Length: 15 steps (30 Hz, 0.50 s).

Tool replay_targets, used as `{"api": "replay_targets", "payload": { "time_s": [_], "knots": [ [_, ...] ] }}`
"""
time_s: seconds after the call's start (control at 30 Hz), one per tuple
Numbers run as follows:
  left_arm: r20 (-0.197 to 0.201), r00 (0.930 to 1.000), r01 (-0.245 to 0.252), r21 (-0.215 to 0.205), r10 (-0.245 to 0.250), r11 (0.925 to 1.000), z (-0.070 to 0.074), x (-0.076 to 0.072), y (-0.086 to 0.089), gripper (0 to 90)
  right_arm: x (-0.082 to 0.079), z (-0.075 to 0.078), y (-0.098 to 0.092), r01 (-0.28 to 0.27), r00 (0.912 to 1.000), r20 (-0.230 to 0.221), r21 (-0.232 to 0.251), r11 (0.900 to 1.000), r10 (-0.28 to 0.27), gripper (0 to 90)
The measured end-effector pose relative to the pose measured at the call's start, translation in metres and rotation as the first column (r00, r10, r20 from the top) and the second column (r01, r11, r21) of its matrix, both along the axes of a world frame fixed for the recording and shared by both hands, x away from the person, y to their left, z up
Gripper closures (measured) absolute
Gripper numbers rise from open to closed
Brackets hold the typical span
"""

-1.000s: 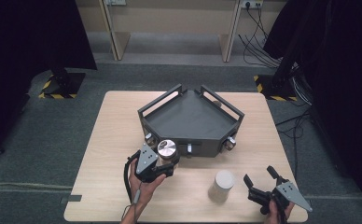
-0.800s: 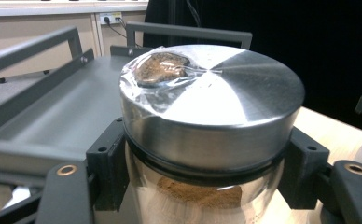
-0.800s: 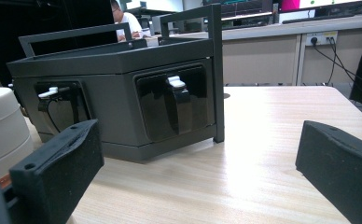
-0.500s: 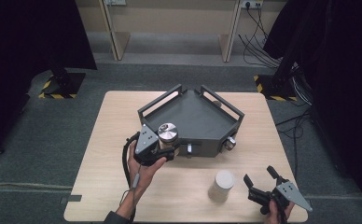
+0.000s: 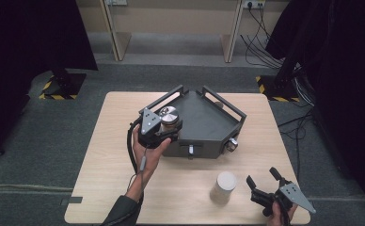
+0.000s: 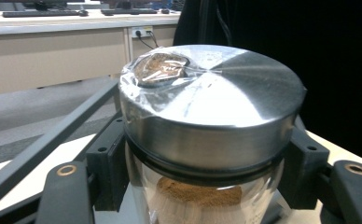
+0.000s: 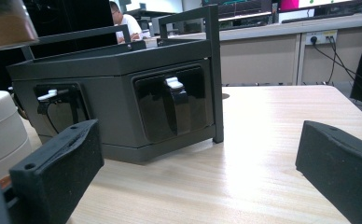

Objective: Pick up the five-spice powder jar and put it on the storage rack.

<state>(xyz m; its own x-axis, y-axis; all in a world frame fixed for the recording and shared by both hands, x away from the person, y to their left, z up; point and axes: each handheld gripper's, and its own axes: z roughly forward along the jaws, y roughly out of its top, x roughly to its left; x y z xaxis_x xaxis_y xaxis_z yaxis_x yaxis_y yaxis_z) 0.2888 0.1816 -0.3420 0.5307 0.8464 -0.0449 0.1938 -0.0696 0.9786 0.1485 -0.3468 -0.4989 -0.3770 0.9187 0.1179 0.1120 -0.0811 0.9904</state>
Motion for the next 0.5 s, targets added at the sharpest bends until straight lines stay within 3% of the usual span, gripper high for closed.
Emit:
{"api": "replay_targets", "payload": {
  "time_s": [0.17, 0.43, 0.5],
  "knots": [
    [0.013, 0.9993, -0.034, 0.016, 0.034, 0.9993, -0.003, 0.013, -0.007, 30.7, 0.0, 0.0, -0.001, -0.001, 1.0, 0.0, 0.007, 1.0, 0.001, 1.1],
    [0.008, 0.997, -0.077, 0.007, 0.077, 0.997, -0.01, 0.028, -0.017, 30.7, 0.001, -0.001, -0.003, -0.002, 1.0, 0.0, 0.015, 1.0, 0.002, 1.1],
    [0.011, 0.9958, -0.091, 0.023, 0.091, 0.9955, -0.012, 0.032, -0.022, 30.7, 0.001, -0.001, -0.003, -0.003, 1.0, 0.002, 0.016, 1.0, 0.003, 1.1]
  ]
}}
